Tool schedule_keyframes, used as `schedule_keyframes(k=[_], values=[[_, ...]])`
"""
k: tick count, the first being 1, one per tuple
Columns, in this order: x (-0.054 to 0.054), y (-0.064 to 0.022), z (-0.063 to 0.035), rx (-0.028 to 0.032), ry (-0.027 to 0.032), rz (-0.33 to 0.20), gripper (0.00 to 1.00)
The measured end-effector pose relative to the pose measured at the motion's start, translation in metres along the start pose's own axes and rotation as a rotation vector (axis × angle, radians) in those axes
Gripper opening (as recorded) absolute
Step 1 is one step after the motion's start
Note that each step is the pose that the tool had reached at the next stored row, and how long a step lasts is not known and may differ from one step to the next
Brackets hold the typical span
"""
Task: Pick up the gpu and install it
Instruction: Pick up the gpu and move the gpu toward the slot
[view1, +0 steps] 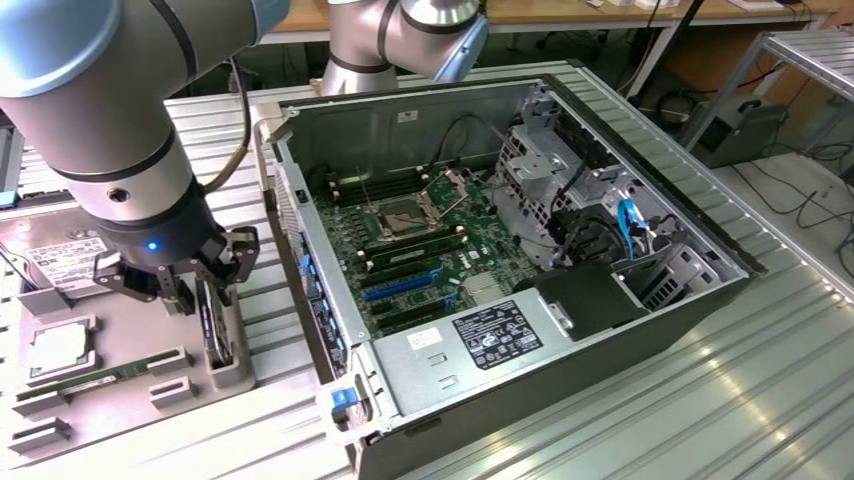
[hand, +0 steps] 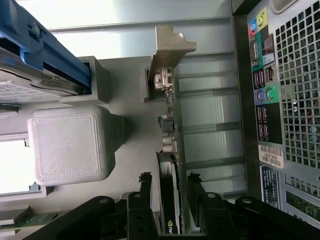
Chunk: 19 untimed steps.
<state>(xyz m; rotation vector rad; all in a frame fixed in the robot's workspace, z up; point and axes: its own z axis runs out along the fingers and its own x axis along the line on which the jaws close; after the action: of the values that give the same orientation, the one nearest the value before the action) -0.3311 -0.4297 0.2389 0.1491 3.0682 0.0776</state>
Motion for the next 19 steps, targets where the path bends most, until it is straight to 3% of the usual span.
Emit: schedule_keyframes(k=[15,16,19], values=[[0.0001,0.0000,0.0003,-0.0039,0.0004,0.000,0.41],[0.0001,0.0000,0.0003,-0.0040,0.0004,0.000,0.27],[0.0001,0.0000,0.0003,-0.0040,0.0004,0.000,0.27]])
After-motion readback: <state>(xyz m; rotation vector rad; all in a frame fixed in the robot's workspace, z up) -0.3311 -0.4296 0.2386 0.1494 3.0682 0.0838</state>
